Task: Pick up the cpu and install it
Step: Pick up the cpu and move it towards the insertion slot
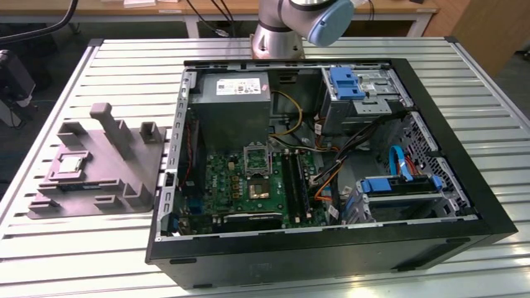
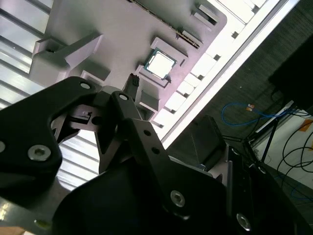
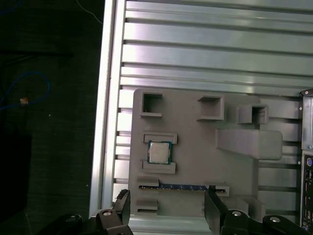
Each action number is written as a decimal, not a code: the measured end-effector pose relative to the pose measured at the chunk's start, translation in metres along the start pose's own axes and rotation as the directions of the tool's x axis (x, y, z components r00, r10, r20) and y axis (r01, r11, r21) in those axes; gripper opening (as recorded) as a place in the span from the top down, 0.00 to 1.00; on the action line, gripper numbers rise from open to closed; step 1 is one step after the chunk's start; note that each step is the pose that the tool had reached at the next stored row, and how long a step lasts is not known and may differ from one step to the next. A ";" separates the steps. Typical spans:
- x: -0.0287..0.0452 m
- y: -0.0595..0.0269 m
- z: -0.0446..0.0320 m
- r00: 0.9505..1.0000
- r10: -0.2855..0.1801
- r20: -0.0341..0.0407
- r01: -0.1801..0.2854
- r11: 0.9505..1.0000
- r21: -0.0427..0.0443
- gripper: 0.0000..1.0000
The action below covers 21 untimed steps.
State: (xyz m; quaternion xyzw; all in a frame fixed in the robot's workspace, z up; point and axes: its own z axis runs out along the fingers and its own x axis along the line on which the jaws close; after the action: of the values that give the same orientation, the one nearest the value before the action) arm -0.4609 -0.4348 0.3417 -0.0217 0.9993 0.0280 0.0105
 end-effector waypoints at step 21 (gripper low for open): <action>0.0000 0.0058 0.0189 1.000 0.000 -0.001 0.000 1.000 0.016 0.29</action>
State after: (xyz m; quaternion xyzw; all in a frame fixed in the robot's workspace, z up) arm -0.4608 -0.4280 0.3232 -0.0218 0.9995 0.0199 0.0104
